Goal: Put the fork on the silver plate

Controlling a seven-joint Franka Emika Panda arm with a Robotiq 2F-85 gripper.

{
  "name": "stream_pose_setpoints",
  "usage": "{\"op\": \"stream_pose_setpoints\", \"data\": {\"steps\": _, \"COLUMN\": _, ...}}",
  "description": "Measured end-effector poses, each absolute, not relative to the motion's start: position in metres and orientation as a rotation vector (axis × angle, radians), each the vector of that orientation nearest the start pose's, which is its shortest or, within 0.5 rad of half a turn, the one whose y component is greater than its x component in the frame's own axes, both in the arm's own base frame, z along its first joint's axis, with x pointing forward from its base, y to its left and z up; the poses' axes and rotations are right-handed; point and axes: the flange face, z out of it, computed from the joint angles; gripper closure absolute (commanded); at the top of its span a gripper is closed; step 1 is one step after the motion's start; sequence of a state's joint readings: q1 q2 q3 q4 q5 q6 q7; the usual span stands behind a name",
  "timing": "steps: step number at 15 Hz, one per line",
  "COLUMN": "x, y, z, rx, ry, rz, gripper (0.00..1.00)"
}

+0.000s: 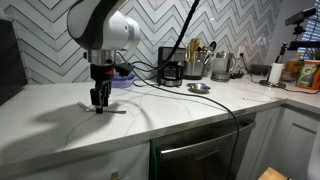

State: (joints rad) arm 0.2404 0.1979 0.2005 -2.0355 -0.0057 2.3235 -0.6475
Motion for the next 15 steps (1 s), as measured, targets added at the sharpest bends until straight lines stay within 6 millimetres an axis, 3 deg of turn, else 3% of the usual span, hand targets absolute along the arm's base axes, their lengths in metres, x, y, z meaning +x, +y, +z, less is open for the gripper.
{"op": "stream_pose_setpoints", "data": {"steps": 3, "x": 0.544, "y": 0.252, "z": 0.355, "rx": -2.666, "ry": -1.647, "rz": -0.148, "gripper": 0.63}}
{"op": "stream_pose_setpoints", "data": {"steps": 4, "x": 0.545, "y": 0.252, "z": 0.354, "rx": -2.667, "ry": -1.659, "rz": -0.147, "gripper": 0.75}}
{"op": "stream_pose_setpoints", "data": {"steps": 6, "x": 0.548, "y": 0.254, "z": 0.353, "rx": -2.666, "ry": -1.675, "rz": -0.147, "gripper": 0.75}}
{"op": "stream_pose_setpoints", "data": {"steps": 7, "x": 0.55, "y": 0.255, "z": 0.352, "rx": -2.665, "ry": -1.679, "rz": -0.149, "gripper": 0.8}}
{"op": "stream_pose_setpoints", "data": {"steps": 15, "x": 0.557, "y": 0.259, "z": 0.352, "rx": -2.659, "ry": -1.681, "rz": -0.162, "gripper": 0.71}}
